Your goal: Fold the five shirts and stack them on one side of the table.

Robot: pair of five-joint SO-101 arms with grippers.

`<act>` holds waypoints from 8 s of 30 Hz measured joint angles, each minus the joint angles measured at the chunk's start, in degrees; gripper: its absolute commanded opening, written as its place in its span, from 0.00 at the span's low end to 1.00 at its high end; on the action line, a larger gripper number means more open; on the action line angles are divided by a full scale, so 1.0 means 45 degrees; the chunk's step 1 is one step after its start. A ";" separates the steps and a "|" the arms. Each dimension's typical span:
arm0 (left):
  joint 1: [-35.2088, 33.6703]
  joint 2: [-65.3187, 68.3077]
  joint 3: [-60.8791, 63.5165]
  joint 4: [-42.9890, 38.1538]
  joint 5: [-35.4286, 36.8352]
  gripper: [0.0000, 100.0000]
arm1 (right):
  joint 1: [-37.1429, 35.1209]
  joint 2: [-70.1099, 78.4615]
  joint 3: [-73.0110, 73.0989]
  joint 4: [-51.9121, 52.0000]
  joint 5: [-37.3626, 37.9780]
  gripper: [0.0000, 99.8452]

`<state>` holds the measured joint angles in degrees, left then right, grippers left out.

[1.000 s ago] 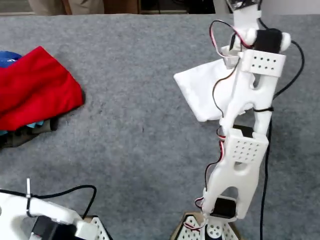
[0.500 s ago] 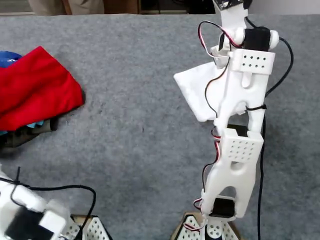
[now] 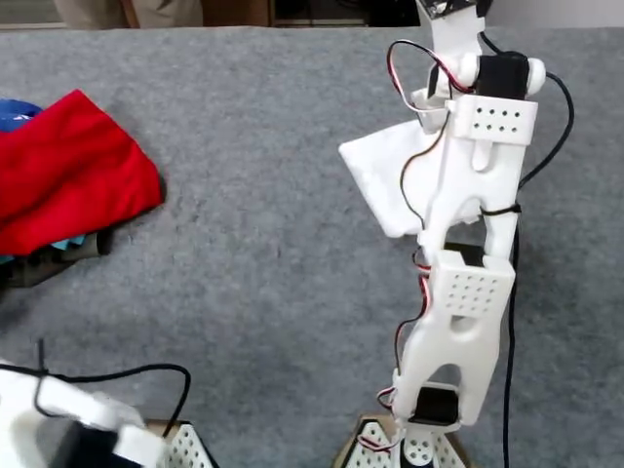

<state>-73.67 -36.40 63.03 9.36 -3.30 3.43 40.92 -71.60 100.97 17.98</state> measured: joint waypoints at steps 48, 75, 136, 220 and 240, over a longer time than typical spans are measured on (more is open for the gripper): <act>0.0879 0.4513 -0.6369 0.7404 0.2501 0.23 | -0.0703 0.0000 0.0781 0.0000 0.0000 0.01; 0.1973 1.1292 -1.6254 1.4476 0.3223 0.02 | -0.0703 0.0000 0.0781 0.0000 0.0000 0.01; 0.1211 -0.5822 0.2032 0.8596 -0.2071 0.30 | -0.9924 0.1172 0.2930 -0.0723 -0.1250 0.26; 0.0234 1.1136 -1.0589 1.3929 -0.2676 0.25 | -0.9358 0.1270 0.2930 -0.0293 -0.1250 0.26; -0.1426 0.6916 -0.7990 1.4632 -0.4825 0.25 | -0.9358 0.1270 0.2930 -0.0293 -0.1250 0.26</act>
<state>-80.09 -5.27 27.08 75.21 -25.01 -38.68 46.64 -58.42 99.65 12.35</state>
